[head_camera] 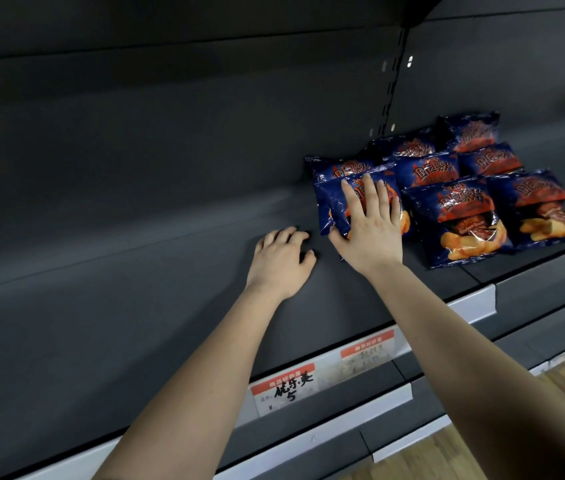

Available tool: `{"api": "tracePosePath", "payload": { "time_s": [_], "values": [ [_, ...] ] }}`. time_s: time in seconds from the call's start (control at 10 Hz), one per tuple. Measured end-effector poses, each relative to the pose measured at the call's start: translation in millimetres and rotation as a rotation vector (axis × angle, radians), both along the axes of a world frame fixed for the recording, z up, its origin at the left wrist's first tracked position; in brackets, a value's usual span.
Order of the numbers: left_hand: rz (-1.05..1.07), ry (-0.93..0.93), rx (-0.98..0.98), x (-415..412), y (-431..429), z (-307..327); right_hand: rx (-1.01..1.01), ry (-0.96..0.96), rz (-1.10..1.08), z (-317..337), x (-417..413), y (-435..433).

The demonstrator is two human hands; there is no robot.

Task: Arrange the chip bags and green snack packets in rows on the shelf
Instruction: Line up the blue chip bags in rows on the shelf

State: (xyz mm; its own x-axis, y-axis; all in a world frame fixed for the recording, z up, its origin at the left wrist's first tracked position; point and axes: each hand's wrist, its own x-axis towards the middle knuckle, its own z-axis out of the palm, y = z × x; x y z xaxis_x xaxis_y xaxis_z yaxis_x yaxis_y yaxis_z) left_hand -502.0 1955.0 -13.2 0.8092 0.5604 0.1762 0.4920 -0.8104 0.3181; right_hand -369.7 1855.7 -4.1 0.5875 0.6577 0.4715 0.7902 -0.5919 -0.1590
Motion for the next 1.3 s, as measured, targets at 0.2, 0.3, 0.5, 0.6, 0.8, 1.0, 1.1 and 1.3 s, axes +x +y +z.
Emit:
{"api": "tracePosePath", "payload": {
  "time_s": [0.2,0.3,0.5,0.6,0.8,1.0,1.1,1.3],
  "values": [
    [-0.008,0.002,-0.009,-0.7,-0.4,1.0,0.0,-0.001,-0.002,-0.5,0.7,0.1],
    [-0.013,0.002,-0.004,-1.2,-0.4,0.9,0.004,0.002,-0.003,-1.0,0.9,0.2],
    [-0.007,0.01,-0.007,-3.6,-1.4,1.8,-0.011,0.056,-0.002,2.2,-1.1,0.0],
    [-0.023,0.04,-0.03,-4.3,-1.9,5.3,-0.036,0.082,0.004,7.8,-4.8,-1.2],
    [-0.031,0.019,-0.124,-25.2,4.9,22.1,0.112,0.047,0.164,37.9,-29.0,16.0],
    [0.111,0.025,-0.115,-89.2,32.7,20.6,0.022,0.211,0.341,43.1,-88.6,61.1],
    [0.205,0.03,-0.109,-137.5,50.1,23.0,-0.012,0.24,0.457,35.7,-129.6,82.3],
    [0.41,-0.013,-0.116,-247.1,76.2,28.2,-0.042,0.264,0.606,40.0,-215.7,121.6]
  ]
}}
